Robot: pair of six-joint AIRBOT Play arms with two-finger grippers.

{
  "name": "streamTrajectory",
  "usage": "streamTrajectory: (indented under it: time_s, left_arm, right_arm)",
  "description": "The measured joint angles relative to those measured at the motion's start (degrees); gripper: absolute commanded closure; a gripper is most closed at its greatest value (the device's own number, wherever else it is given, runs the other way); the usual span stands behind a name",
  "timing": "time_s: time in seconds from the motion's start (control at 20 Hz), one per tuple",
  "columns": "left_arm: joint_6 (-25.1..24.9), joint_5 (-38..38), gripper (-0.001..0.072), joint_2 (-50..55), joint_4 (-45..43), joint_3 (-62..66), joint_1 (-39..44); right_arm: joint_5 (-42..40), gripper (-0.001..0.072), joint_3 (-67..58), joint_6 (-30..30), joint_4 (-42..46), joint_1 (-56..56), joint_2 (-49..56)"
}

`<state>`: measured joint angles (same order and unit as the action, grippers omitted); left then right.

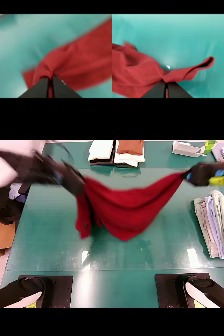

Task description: Fold the shirts.

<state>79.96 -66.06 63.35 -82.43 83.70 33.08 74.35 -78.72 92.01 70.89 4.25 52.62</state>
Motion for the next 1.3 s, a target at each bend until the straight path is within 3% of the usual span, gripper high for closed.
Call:
streamTrajectory:
  time_s: [0.15,0.2,0.25,0.3,0.55,0.9,1.3]
  left_arm:
    - [-0.57,-1.49,0.0677,1.31,0.17,-10.49,5.29]
    - [-0.66,-2.08,0.0474,1.53,0.33,-13.11,6.62]
    - [-0.68,-2.89,0.0166,1.66,0.63,-15.23,7.56]
    - [-0.68,-3.26,0.0129,1.7,0.66,-16.76,8.13]
    - [1.07,-5.95,0.0128,0.35,0.5,-17.55,5.53]
    - [4.87,-6.45,0.0128,1.38,-2.03,-16.04,-14.58]
    - [5.25,0.22,0.0128,14.25,8.39,-24.35,-19.37]
  right_arm:
    - [-0.17,0.0698,7.39,0.02,0.52,0.0,-0.11]
    - [-0.5,0.0698,9.22,0.04,0.63,0.0,-0.15]
    - [-0.83,0.0698,10.58,0.04,0.63,0.0,-0.15]
    - [-1.14,0.0698,11.63,0.07,0.68,0.0,-0.15]
    - [-2.36,0.0697,13.9,0.09,0.76,0.0,-0.17]
    - [-3.34,0.0697,14.38,0.09,0.79,0.0,-0.2]
    - [-3.85,0.0697,14.4,0.09,0.83,0.0,-0.2]
